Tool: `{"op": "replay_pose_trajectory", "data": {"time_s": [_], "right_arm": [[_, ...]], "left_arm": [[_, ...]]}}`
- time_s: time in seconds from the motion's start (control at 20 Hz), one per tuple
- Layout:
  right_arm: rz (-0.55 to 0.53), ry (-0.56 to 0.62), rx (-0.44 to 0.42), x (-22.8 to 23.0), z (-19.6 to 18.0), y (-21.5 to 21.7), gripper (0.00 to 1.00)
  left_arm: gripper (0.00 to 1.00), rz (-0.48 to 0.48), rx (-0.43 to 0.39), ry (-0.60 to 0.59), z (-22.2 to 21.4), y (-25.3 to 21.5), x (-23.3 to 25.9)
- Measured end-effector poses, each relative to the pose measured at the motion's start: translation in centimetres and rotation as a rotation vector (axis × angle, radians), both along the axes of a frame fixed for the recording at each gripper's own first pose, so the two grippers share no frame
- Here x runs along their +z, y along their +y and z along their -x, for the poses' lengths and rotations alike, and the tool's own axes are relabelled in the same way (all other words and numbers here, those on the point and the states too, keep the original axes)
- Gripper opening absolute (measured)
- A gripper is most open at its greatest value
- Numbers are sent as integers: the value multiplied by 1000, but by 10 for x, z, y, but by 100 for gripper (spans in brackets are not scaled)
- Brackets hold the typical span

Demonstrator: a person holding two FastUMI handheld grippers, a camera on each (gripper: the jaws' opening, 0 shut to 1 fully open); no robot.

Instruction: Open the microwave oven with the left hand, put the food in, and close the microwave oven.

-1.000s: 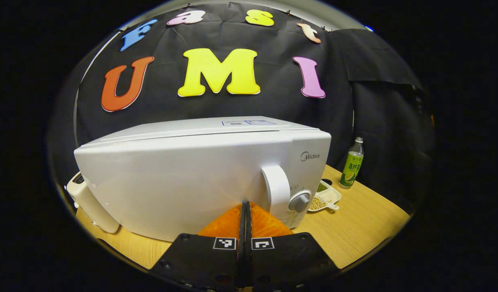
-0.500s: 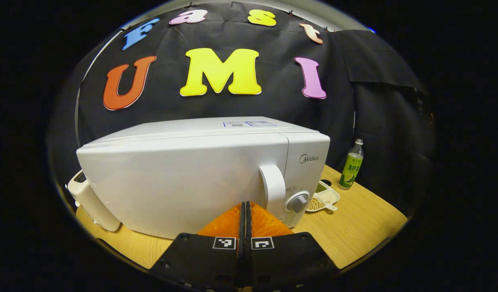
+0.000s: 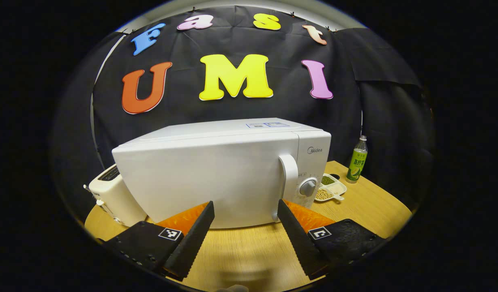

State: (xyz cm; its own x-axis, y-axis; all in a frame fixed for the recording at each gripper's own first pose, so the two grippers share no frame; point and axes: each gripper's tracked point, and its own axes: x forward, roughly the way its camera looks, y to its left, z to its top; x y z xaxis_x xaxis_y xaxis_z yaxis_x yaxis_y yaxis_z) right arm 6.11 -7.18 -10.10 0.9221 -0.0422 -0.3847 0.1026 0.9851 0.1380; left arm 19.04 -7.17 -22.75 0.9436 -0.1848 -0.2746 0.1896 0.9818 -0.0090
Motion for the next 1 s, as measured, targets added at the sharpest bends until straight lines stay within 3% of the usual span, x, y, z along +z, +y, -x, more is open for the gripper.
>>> {"op": "replay_pose_trajectory", "data": {"time_s": [0.05, 0.1, 0.15, 0.2, 0.3, 0.35, 0.4, 0.45, 0.7, 0.75, 0.8, 0.9, 0.95, 1.0], "right_arm": [[1, -2, 5, 0, 3, 4, 100], [-2, -8, 14, 1, 5, 9, 100], [-1, -14, 21, 2, 8, 15, 92], [4, -18, 28, 4, 12, 20, 100], [8, -36, 44, 8, 19, 31, 100], [10, -47, 54, 12, 21, 38, 92], [14, -61, 63, 15, 24, 44, 100], [18, -77, 69, 20, 26, 50, 92], [34, -167, 98, 47, 40, 80, 92], [43, -189, 104, 54, 42, 84, 100], [51, -207, 107, 59, 45, 89, 92], [66, -242, 111, 68, 50, 97, 92], [73, -258, 113, 73, 52, 101, 100], [78, -268, 114, 76, 55, 104, 92]], "left_arm": [[97, 8, 11, 5, 8, 3, 5], [98, 12, 26, 4, 17, 8, 9], [97, 11, 40, 0, 27, 13, 16], [97, 11, 49, -9, 36, 17, 24], [97, 4, 62, -22, 56, 25, 39], [97, -4, 61, -35, 67, 30, 48], [97, -13, 67, -48, 78, 37, 59], [97, -17, 68, -63, 88, 42, 71], [96, 11, 115, -106, 146, 79, 132], [96, 26, 125, -116, 157, 87, 144], [96, 44, 136, -121, 167, 93, 154], [96, 74, 164, -128, 184, 107, 172], [96, 77, 175, -137, 192, 114, 180], [96, 69, 183, -156, 198, 119, 190]]}}
